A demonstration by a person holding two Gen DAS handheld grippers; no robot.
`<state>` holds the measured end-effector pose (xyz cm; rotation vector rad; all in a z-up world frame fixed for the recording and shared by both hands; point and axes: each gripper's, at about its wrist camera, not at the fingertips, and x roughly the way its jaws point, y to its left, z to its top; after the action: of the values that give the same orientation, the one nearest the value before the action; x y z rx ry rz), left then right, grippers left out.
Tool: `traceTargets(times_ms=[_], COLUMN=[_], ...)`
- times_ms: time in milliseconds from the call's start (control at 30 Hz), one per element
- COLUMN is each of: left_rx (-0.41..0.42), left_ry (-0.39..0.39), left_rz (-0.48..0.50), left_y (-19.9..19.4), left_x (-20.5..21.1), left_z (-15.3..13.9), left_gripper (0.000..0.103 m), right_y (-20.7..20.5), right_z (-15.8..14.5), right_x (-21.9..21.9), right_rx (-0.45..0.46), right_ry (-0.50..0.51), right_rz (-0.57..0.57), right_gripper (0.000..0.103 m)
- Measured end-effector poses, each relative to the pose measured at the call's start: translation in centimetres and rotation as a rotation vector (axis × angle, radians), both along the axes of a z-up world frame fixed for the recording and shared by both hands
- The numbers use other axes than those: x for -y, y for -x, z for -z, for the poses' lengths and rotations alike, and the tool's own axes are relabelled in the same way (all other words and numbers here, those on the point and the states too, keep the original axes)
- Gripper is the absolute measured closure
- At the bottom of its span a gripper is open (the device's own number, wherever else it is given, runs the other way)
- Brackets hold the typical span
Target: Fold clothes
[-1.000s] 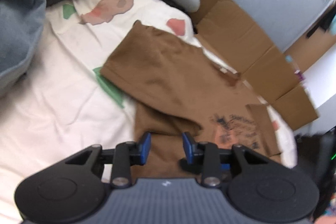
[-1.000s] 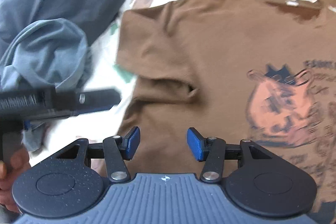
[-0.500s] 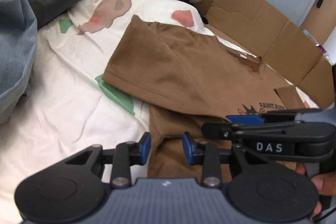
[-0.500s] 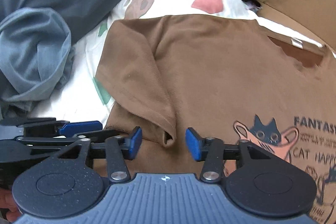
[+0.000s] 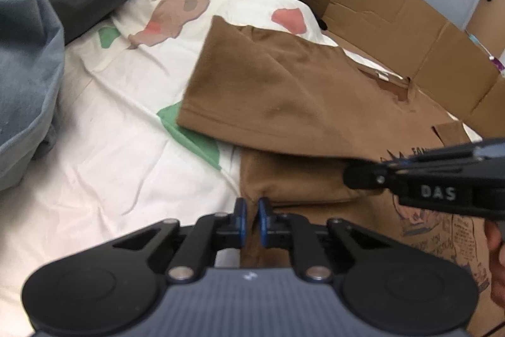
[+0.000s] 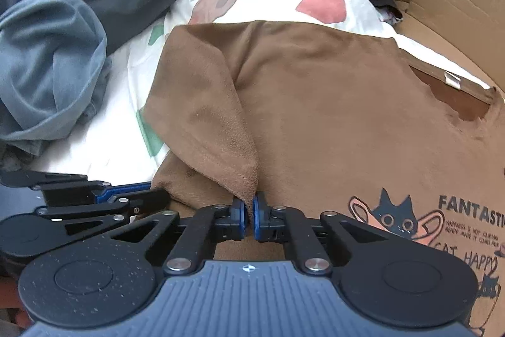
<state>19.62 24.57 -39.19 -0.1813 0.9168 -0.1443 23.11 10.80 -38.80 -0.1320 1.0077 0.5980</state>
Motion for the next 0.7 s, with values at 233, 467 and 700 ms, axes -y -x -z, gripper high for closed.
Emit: traceTargets(times_ms=[233, 467, 700], left_rx=[-0.015, -0.031, -0.031], left_ry=[0.009, 0.029, 0.06], left_rz=[-0.053, -0.076, -0.14], left_y=[0.1, 0.3, 0.9], left_x=[-0.7, -1.6, -3.5], left_z=[0.3, 0.0, -1.5], left_gripper=[0.096, 0.097, 0.095], right_y=[1.2, 2.1, 2.3], right_z=[-0.4, 2.0, 1.3], right_x=[1.9, 3.2, 3.7], right_rx=[-0.074, -0.153, -0.127], right_ry=[-0.057, -0.058, -0.092], right_rz=[0.109, 0.169, 0.165], right_gripper=[0.102, 0.103, 0.102])
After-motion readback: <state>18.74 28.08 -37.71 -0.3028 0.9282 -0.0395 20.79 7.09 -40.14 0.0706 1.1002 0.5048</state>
